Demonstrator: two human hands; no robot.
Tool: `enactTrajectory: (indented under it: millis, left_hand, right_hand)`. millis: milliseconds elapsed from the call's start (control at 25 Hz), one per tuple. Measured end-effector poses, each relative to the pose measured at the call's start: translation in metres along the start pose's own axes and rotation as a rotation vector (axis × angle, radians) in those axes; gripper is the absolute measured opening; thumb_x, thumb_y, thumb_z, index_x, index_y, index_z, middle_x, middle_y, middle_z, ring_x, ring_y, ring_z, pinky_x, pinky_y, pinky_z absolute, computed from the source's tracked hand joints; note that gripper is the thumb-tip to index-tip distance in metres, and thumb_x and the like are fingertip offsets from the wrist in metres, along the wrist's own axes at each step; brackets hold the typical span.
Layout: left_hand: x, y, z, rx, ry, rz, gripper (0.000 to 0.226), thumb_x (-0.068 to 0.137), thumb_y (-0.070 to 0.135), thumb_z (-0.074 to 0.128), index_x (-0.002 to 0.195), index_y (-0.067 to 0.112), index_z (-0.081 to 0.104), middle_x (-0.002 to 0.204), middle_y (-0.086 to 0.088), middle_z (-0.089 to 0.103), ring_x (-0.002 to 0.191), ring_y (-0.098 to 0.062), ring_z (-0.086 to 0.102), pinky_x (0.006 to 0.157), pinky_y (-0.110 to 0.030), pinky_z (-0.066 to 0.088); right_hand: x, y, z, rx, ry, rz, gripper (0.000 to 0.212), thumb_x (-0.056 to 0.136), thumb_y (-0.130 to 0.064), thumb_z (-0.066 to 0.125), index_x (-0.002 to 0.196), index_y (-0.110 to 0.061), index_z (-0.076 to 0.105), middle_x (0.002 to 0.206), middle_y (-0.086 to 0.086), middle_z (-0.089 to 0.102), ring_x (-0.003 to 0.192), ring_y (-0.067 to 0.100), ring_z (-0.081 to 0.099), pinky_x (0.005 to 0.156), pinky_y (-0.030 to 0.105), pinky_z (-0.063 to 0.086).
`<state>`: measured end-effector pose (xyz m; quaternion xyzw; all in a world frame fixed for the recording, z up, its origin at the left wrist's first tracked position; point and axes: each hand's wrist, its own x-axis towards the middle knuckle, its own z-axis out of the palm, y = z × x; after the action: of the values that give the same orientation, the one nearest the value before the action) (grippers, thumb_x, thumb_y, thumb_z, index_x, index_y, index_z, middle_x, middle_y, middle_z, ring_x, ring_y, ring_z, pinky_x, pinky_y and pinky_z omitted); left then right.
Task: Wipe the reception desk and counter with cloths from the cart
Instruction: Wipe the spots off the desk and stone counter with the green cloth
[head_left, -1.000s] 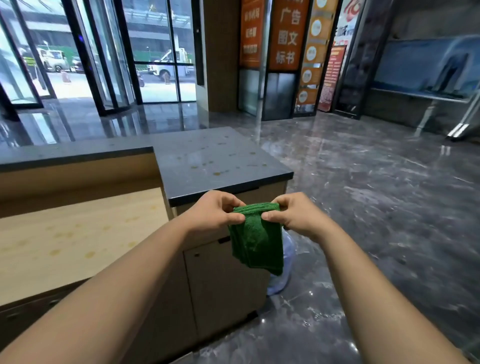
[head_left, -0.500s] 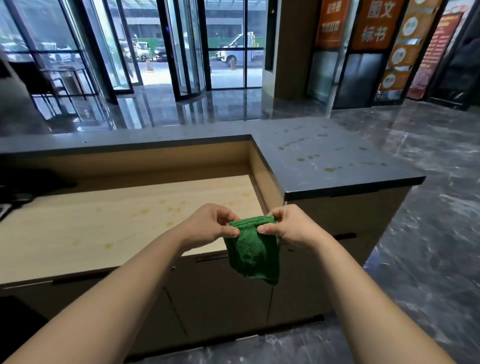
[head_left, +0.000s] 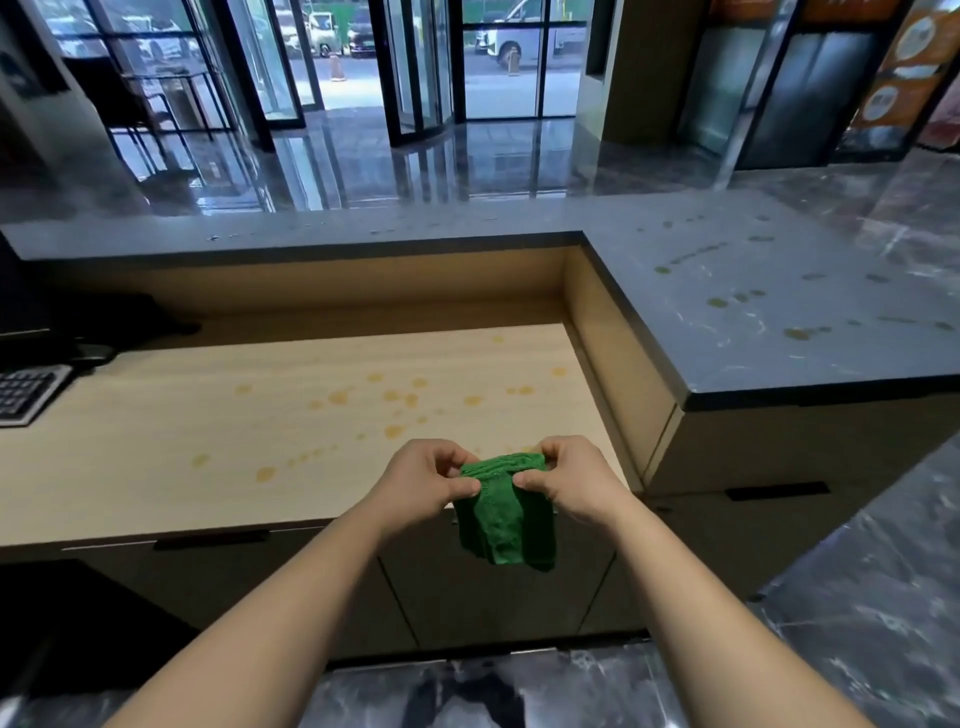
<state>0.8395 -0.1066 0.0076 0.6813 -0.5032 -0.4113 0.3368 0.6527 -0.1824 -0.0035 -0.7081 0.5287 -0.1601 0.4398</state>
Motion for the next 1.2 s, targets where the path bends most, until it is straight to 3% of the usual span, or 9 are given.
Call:
enactTrajectory:
  millis: [120, 360, 560, 680, 760, 880, 960, 1040, 1200]
  left_hand:
    - [0.035, -0.001, 0.000, -0.008, 0.063, -0.025, 0.018, 0.077, -0.001, 0.075, 0.079, 0.016, 0.072, 0.078, -0.020, 0.069, 0.072, -0.025, 0.065, 0.082, -0.053, 0.054]
    - [0.109, -0.001, -0.003, 0.047, 0.106, -0.033, 0.012, 0.079, 0.005, 0.075, 0.087, 0.013, 0.072, 0.079, -0.012, 0.072, 0.079, -0.027, 0.070, 0.079, -0.049, 0.056]
    - [0.156, -0.016, -0.003, 0.098, 0.127, -0.052, 0.016, 0.077, 0.008, 0.077, 0.090, 0.016, 0.072, 0.081, -0.008, 0.071, 0.087, -0.029, 0.069, 0.083, -0.044, 0.055]
    - [0.171, -0.021, -0.004, 0.064, 0.127, -0.038, 0.032, 0.079, 0.005, 0.075, 0.110, 0.011, 0.070, 0.104, -0.007, 0.072, 0.101, -0.025, 0.066, 0.092, -0.035, 0.052]
    - [0.171, -0.032, -0.012, 0.147, 0.071, -0.032, 0.058, 0.079, 0.011, 0.076, 0.133, 0.015, 0.056, 0.130, -0.001, 0.060, 0.120, -0.017, 0.055, 0.103, -0.032, 0.042]
    - [0.159, -0.059, -0.029, 0.567, -0.036, -0.024, 0.090, 0.075, 0.036, 0.077, 0.150, 0.024, 0.029, 0.153, 0.004, 0.035, 0.141, -0.020, 0.028, 0.114, -0.038, 0.022]
    - [0.152, -0.076, -0.040, 0.749, -0.100, -0.018, 0.110, 0.069, 0.050, 0.078, 0.154, 0.023, 0.012, 0.159, 0.004, 0.019, 0.145, -0.018, 0.015, 0.114, -0.037, 0.013]
    - [0.146, -0.087, -0.050, 0.771, -0.122, -0.007, 0.123, 0.064, 0.056, 0.078, 0.154, 0.022, 0.003, 0.160, 0.004, 0.012, 0.146, -0.015, 0.009, 0.116, -0.036, 0.009]
    - [0.141, -0.102, -0.062, 0.840, -0.079, 0.011, 0.134, 0.060, 0.064, 0.077, 0.153, 0.021, -0.010, 0.161, 0.001, 0.009, 0.148, -0.015, 0.005, 0.117, -0.036, 0.005]
  right_hand:
    - [0.035, 0.003, -0.001, -0.041, 0.035, 0.014, 0.020, 0.077, -0.027, 0.076, 0.068, -0.022, 0.059, 0.075, 0.000, 0.065, 0.082, 0.025, 0.066, 0.076, 0.042, 0.053]
    - [0.108, 0.008, -0.007, -0.047, 0.056, 0.039, 0.016, 0.079, -0.030, 0.075, 0.073, -0.023, 0.061, 0.083, 0.000, 0.069, 0.083, 0.024, 0.067, 0.080, 0.046, 0.055]
    - [0.149, 0.012, 0.002, -0.181, 0.105, 0.066, 0.013, 0.084, -0.036, 0.070, 0.087, -0.025, 0.063, 0.092, -0.001, 0.070, 0.089, 0.023, 0.065, 0.072, 0.033, 0.051]
    - [0.160, 0.010, 0.012, -0.232, 0.197, 0.071, 0.024, 0.088, -0.038, 0.065, 0.109, -0.028, 0.061, 0.105, 0.001, 0.068, 0.099, 0.026, 0.062, 0.072, 0.030, 0.045]
    - [0.160, 0.016, 0.021, -0.354, 0.206, 0.021, 0.049, 0.090, -0.039, 0.062, 0.134, -0.028, 0.046, 0.128, 0.004, 0.057, 0.120, 0.027, 0.051, 0.090, 0.034, 0.043]
    - [0.150, 0.029, 0.047, -0.653, 0.099, -0.184, 0.071, 0.095, -0.052, 0.044, 0.154, -0.025, 0.015, 0.161, 0.006, 0.014, 0.149, 0.023, 0.008, 0.117, 0.037, 0.016]
    - [0.148, 0.035, 0.069, -0.736, -0.012, -0.185, 0.077, 0.091, -0.069, 0.013, 0.155, -0.027, -0.002, 0.162, 0.006, -0.010, 0.149, 0.022, -0.013, 0.119, 0.037, -0.004]
    - [0.150, 0.042, 0.086, -0.774, -0.017, -0.101, 0.088, 0.078, -0.075, -0.014, 0.151, -0.026, -0.016, 0.160, 0.005, -0.020, 0.147, 0.021, -0.022, 0.117, 0.040, -0.015]
    - [0.152, 0.041, 0.102, -0.826, 0.092, -0.005, 0.075, 0.083, -0.054, -0.014, 0.152, -0.025, -0.015, 0.161, 0.004, -0.018, 0.148, 0.023, -0.019, 0.119, 0.044, -0.010]
